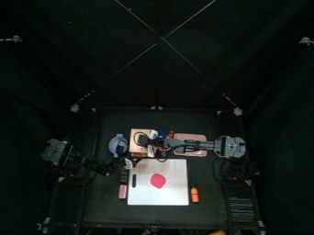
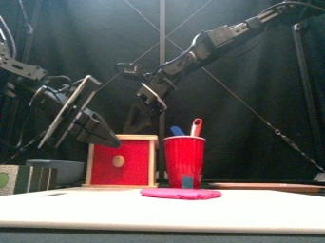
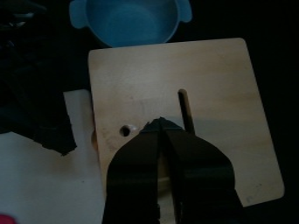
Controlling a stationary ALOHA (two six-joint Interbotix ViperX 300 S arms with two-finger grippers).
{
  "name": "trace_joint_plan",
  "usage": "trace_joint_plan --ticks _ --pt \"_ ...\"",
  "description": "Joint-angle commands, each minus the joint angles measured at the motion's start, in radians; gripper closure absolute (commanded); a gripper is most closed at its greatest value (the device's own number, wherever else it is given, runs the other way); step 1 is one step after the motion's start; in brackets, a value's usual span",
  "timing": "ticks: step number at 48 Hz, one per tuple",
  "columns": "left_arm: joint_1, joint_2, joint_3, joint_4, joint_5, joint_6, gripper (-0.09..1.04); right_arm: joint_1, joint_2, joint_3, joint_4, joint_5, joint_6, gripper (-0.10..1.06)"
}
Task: Get the cutter from the drawer then cut the dough then place the extra dough in the bowl
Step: Open the drawer
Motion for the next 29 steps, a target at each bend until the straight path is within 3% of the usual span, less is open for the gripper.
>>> trace_joint_plan --ticks 1,11,29 --pt "-0.006 -0.02 -0.026 -0.02 0.028 -0.012 0.36 0.005 -0.011 -0.003 0.0 0.02 0.002 0.93" --pt "-0.011 -0.02 -0.034 -0.098 0.071 -0.037 0.1 0.008 -0.011 -0.005 0.0 0.028 0.003 0.93" --pt "0.057 0.008 -0.052 -0.135 0.067 -0.025 0.09 0.012 -0.011 -0.003 0.0 0.028 0.008 0.93"
